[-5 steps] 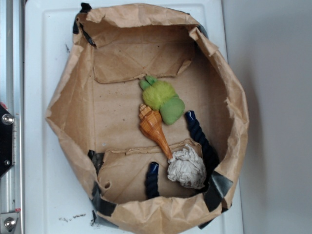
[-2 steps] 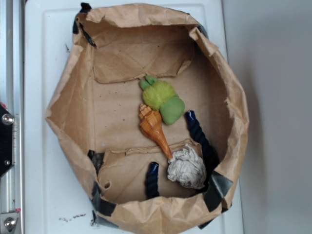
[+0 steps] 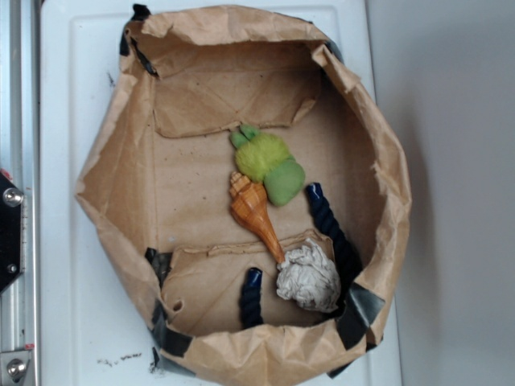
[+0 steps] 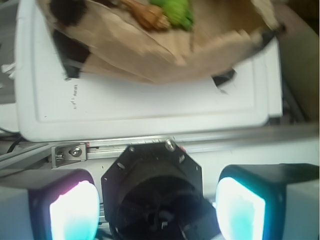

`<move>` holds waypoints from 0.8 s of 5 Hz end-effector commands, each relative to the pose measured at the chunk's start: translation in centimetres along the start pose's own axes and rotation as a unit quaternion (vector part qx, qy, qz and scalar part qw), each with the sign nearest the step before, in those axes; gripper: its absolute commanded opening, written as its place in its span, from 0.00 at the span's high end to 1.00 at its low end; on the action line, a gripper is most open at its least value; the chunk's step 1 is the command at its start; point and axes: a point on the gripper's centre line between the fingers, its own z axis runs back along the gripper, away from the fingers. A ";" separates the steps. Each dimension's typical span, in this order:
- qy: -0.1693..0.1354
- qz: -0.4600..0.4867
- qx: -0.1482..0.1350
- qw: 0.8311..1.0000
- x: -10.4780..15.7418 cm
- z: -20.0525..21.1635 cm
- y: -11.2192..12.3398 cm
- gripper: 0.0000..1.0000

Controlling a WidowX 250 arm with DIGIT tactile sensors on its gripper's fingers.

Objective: Grab the green animal.

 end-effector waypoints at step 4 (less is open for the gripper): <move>-0.065 -0.086 -0.062 0.992 10.3 -4.8 4.4 0.00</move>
